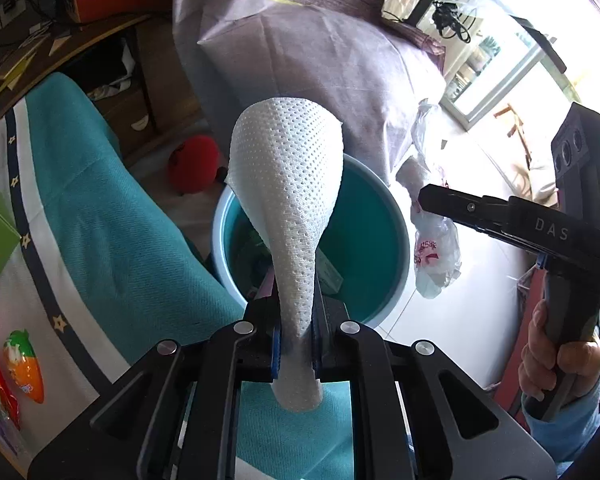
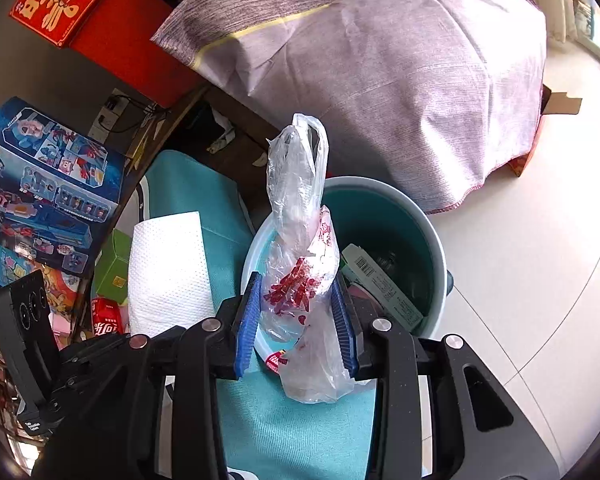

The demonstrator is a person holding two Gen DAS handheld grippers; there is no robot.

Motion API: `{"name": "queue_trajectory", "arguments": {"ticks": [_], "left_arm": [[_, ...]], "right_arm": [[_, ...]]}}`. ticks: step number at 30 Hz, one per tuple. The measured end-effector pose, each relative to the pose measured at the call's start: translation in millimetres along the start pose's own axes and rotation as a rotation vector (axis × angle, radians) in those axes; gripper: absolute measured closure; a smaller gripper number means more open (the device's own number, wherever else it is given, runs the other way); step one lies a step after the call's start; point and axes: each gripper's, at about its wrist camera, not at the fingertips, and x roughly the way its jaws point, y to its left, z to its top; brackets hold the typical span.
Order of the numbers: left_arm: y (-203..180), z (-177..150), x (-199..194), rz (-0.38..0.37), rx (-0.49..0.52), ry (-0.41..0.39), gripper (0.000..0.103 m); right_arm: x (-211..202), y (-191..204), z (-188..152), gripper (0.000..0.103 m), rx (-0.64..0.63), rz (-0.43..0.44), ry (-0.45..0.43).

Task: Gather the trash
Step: 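Carry the tissue and plastic bag over the teal bin with both tools, then open the left tool over the bin while the right tool releases the plastic bag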

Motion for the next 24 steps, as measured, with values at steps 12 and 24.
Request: {"name": "queue_trajectory", "arguments": {"ticks": [12, 24], "left_arm": [[-1, 17, 20, 0.031, -0.020, -0.010, 0.024], [14, 3, 19, 0.037, -0.067, 0.010, 0.010]], "right_arm": [[8, -13, 11, 0.070, 0.012, -0.015, 0.022], [27, -10, 12, 0.067, 0.014, -0.025, 0.059]]}}
